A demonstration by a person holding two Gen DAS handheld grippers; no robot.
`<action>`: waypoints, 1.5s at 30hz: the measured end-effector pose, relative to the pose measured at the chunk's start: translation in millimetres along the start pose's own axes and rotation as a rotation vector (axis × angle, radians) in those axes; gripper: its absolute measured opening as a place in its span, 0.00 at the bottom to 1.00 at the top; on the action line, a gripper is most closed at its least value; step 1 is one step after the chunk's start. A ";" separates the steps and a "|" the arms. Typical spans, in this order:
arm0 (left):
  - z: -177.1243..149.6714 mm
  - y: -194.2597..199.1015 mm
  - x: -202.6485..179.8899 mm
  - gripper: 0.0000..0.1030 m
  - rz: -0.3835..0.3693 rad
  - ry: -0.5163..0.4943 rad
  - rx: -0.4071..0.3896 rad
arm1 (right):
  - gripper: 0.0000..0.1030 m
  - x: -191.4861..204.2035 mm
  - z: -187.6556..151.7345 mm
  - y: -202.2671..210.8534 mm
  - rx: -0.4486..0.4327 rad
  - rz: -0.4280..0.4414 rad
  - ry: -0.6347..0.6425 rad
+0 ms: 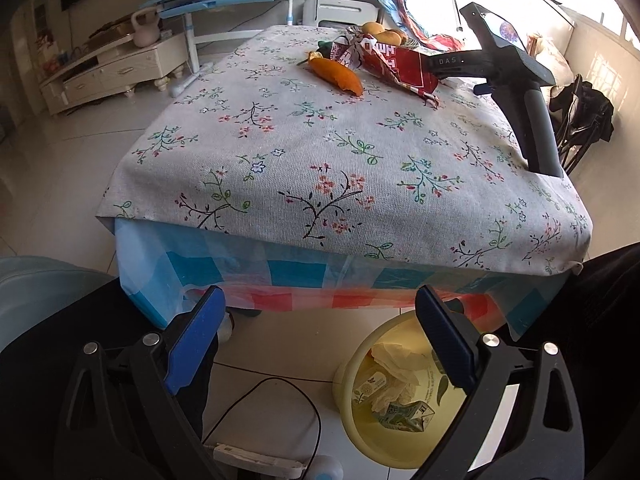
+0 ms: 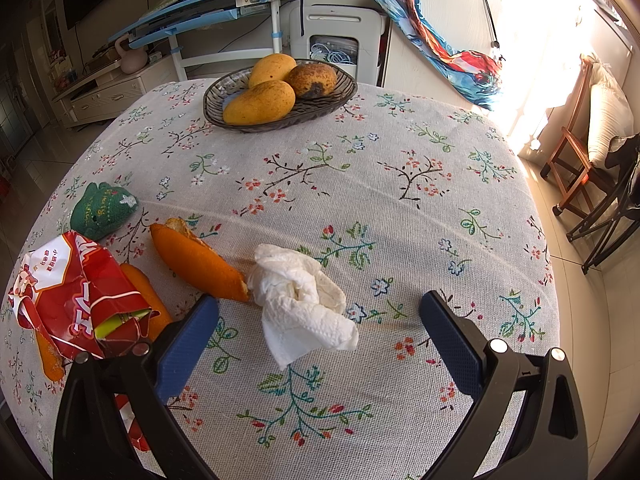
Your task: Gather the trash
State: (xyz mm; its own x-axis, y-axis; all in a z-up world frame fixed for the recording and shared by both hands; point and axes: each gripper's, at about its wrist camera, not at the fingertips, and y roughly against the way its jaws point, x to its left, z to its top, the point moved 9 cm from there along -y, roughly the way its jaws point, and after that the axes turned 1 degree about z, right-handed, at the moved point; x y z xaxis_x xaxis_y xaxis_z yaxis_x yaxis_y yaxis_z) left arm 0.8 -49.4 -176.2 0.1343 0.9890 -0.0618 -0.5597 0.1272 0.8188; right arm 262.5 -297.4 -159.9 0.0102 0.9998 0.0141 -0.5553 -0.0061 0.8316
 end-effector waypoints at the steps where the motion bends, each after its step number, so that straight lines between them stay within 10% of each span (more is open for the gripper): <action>1: 1.7 -1.1 -0.1 0.90 0.006 0.006 -0.004 | 0.93 0.0 0.0 0.0 0.000 0.000 0.000; 37: 29.5 -16.4 -32.8 0.93 0.035 -0.038 -0.052 | 0.93 -11.8 -31.1 33.2 0.057 -0.028 -0.056; 45: 36.0 -0.9 -10.0 0.93 -0.018 0.053 -0.107 | 0.93 0.4 -48.9 139.6 -0.230 0.097 -0.116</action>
State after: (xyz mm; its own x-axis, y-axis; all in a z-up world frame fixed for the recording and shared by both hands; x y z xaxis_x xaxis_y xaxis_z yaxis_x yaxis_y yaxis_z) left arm 29.4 -62.2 -155.8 0.1033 0.9887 -0.1084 -0.6418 0.1495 0.7522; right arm 144.3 -297.1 -70.9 0.0356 0.9862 0.1616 -0.7325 -0.0842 0.6755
